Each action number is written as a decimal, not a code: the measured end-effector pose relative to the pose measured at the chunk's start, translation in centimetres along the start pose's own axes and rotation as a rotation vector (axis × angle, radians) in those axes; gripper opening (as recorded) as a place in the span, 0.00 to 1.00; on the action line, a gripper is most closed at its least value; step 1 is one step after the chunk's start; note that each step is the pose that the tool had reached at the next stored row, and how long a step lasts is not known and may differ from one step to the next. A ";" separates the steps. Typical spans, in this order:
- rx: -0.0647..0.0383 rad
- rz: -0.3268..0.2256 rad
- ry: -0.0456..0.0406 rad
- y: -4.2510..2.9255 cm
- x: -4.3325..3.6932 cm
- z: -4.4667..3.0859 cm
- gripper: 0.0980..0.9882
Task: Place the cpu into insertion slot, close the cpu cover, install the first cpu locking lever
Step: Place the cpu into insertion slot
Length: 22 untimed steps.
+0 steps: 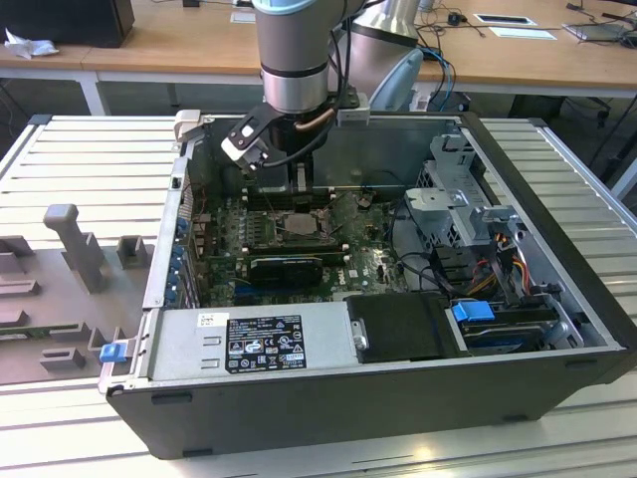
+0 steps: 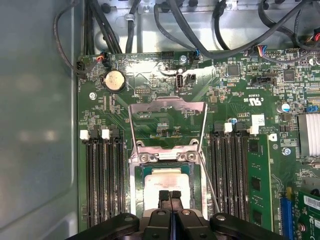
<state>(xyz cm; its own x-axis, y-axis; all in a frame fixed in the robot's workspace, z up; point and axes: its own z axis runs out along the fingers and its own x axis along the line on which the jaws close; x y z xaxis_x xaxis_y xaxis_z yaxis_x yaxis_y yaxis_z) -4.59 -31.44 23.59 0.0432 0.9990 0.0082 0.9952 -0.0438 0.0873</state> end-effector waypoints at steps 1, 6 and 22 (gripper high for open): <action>0.000 0.000 -0.0001 0.00 0.00 -0.03 0.01; 0.000 0.001 -0.0002 0.01 0.00 -0.14 0.01; 0.000 0.006 -0.0006 0.04 0.00 -0.41 0.01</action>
<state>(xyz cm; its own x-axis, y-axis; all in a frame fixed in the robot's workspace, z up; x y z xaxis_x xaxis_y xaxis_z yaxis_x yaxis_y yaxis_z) -4.59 -31.44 24.01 0.0493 0.9988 0.0081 0.9949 -0.0498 0.0872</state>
